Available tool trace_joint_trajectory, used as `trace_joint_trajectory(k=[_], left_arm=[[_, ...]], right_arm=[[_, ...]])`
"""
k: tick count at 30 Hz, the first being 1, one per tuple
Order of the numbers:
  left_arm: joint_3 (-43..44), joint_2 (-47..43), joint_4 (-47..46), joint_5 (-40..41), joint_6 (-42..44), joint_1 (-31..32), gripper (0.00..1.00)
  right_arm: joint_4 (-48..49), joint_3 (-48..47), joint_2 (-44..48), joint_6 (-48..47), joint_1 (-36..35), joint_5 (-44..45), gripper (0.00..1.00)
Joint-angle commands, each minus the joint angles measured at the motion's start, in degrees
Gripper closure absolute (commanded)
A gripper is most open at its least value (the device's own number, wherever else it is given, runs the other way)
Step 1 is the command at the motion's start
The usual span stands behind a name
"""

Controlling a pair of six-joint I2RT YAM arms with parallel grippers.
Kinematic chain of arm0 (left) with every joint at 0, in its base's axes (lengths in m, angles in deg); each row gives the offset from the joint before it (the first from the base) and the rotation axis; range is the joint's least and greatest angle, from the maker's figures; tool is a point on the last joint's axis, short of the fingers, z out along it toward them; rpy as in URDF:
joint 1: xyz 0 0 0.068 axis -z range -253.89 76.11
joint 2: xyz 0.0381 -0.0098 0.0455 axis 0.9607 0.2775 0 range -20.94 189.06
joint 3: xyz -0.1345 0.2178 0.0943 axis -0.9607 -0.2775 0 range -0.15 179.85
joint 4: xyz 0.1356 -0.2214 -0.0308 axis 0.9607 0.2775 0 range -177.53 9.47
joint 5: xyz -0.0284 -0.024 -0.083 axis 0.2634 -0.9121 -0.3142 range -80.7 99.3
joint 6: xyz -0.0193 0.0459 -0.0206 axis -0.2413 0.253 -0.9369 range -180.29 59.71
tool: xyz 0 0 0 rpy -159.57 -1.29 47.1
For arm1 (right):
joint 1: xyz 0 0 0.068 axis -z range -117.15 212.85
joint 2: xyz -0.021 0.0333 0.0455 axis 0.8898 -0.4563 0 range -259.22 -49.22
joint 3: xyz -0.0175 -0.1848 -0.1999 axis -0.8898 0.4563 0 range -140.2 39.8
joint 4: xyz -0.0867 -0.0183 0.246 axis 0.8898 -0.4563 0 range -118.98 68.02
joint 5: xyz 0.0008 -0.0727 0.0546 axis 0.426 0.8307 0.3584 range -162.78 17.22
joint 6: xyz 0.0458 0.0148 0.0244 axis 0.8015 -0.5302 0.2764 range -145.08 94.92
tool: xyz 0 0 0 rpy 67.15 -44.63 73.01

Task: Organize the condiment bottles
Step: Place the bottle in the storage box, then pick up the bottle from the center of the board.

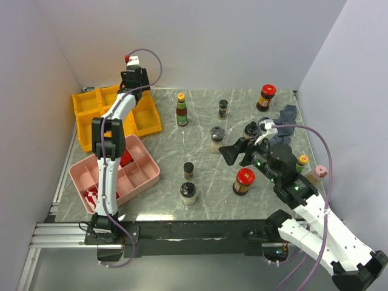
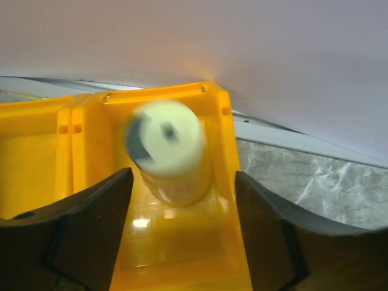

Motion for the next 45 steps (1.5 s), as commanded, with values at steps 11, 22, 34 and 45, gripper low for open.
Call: trace_joint_trajectory(k=[11, 22, 34, 45], left_arm=[[-0.6, -9.5, -2.1, -2.0, -0.4, 0.0, 0.13], [-15.1, -31.6, 9.2, -11.4, -9.8, 0.8, 0.00], [-49.8, -62.1, 12.8, 3.6, -9.8, 23.6, 0.01], [-65.1, -72.8, 12.8, 6.2, -10.4, 49.2, 0.01]], right_arm=[[1.6, -0.3, 0.7, -0.2, 0.0, -0.1, 0.00], [0.4, -1.2, -0.7, 0.1, 0.0, 0.8, 0.00], [-2.8, -2.1, -2.0, 0.7, 0.0, 1.5, 0.00], [-3.8, -1.2, -2.3, -1.6, 0.2, 6.8, 0.00]])
